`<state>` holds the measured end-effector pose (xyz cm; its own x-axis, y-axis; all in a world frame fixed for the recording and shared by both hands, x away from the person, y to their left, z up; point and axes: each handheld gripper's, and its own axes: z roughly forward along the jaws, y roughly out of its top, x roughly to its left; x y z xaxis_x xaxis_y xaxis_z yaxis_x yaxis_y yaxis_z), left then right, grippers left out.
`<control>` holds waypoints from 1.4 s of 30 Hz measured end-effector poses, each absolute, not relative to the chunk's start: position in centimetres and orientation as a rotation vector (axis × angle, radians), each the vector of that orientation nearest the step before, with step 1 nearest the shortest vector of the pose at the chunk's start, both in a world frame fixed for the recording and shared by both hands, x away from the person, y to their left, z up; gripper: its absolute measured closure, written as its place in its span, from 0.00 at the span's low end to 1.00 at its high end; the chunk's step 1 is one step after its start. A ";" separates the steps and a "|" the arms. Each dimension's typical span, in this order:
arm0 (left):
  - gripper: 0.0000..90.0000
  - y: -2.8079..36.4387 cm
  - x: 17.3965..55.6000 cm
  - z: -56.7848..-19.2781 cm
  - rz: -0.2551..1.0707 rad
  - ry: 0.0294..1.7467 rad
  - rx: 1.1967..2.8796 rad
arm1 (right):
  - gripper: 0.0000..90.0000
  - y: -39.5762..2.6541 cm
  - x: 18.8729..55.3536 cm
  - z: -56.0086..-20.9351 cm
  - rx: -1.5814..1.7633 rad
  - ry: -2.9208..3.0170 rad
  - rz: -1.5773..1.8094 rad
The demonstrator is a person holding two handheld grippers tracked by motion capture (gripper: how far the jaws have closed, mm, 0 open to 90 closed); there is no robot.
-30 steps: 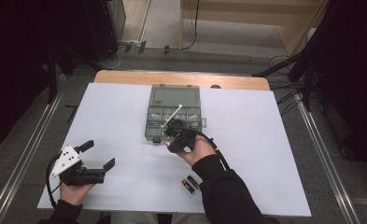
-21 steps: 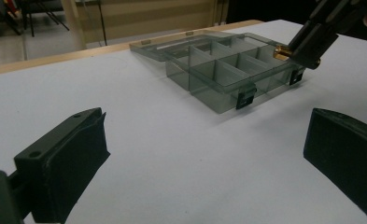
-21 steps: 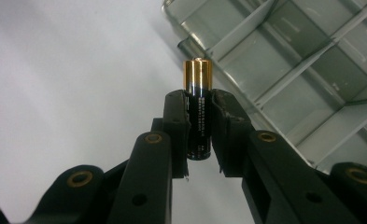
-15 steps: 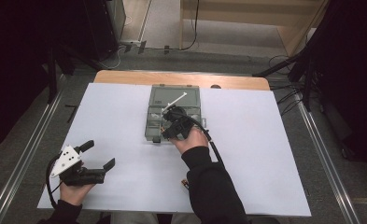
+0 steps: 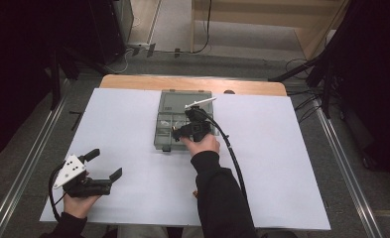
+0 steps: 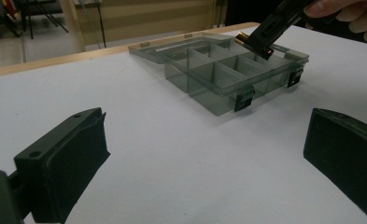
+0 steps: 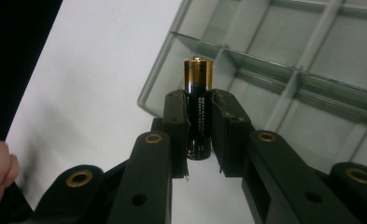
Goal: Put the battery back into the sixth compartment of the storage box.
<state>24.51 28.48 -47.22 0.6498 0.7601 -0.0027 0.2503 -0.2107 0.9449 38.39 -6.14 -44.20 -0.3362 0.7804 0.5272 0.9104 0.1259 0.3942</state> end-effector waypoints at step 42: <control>0.00 28.8 24.7 -47.3 0.503 0.827 1.716 | 0.00 -5.6 28.9 -41.8 -1.314 -2.784 -0.647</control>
<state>24.72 28.79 -47.30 0.6648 0.7429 -0.0785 0.2727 -0.1435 0.9513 28.87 -5.55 -41.80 -0.6509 0.7402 0.1685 0.7386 0.5662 0.3659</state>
